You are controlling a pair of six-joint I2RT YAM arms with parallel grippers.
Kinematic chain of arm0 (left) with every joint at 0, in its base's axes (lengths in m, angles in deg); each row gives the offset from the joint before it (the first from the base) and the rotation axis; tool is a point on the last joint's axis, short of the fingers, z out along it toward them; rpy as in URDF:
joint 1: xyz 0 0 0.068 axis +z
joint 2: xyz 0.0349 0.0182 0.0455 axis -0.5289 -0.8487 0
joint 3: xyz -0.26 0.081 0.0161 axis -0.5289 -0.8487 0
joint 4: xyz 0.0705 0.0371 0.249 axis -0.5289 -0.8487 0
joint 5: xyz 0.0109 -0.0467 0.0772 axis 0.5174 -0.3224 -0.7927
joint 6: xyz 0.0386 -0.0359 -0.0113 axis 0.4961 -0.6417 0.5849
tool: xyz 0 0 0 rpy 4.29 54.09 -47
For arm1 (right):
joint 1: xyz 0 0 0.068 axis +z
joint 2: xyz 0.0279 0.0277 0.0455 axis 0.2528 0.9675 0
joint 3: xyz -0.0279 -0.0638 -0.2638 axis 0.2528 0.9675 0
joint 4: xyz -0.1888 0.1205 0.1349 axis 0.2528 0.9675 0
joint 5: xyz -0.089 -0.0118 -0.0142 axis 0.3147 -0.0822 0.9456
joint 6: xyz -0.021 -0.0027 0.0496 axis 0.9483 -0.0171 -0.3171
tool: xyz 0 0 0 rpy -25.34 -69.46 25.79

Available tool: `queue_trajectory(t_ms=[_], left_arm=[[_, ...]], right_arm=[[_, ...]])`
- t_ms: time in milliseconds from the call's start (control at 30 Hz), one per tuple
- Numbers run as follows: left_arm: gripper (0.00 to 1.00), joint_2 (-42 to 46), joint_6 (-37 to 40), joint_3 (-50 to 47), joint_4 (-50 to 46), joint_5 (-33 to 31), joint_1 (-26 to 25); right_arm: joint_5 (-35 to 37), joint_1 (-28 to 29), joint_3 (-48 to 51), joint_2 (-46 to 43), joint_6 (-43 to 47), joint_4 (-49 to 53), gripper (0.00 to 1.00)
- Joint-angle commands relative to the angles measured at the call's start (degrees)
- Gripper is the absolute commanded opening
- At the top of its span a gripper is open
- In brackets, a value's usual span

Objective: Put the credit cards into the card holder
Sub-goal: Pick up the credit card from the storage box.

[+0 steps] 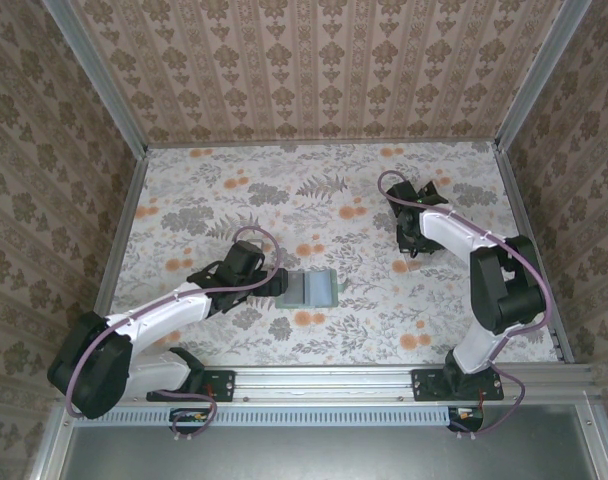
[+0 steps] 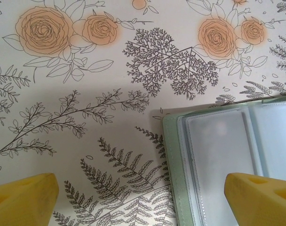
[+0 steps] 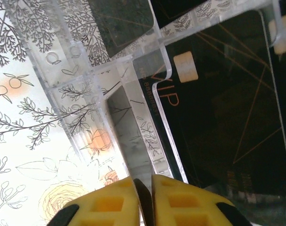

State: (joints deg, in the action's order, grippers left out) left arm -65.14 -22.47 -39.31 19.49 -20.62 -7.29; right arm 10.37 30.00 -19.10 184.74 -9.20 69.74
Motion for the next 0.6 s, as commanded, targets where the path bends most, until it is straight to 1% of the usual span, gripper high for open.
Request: queue_trajectory(t_ms=[0, 133, 233, 267, 367, 433, 567], left_arm=[[1.0, -0.28, 0.8, -0.39, 0.86, 0.8, 0.46], [1.0, -0.35, 0.77, -0.59, 1.07, 0.89, 0.51], [1.0, -0.32, 0.71, -0.67, 1.21, 0.89, 0.53], [1.0, -0.32, 0.77, -0.69, 1.21, 0.97, 0.53], [1.0, -0.27, 0.68, -0.83, 1.39, 1.15, 0.44], [1.0, -0.27, 0.54, -0.92, 1.56, 1.33, 0.41], [1.0, -0.27, 0.59, -1.01, 1.65, 1.5, 0.38]], right_arm=[[-2.28, -0.1, 0.84, -1.72, -1.5, -0.67, 0.08], [-4.96, -0.08, 1.17, -2.48, -2.91, -1.72, 0.05], [-6.05, -0.13, 1.07, -2.69, -3.32, -2.11, 0.06], [-5.91, -0.14, 0.85, -2.54, -3.29, -1.96, 0.08], [-4.38, -0.22, -0.09, -1.75, -2.65, -0.88, 0.22], [-3.4, -0.18, -0.76, -1.53, -2.07, -0.38, 0.24], [-2.43, -0.29, -2.26, -1.39, -1.14, 0.59, 0.25]])
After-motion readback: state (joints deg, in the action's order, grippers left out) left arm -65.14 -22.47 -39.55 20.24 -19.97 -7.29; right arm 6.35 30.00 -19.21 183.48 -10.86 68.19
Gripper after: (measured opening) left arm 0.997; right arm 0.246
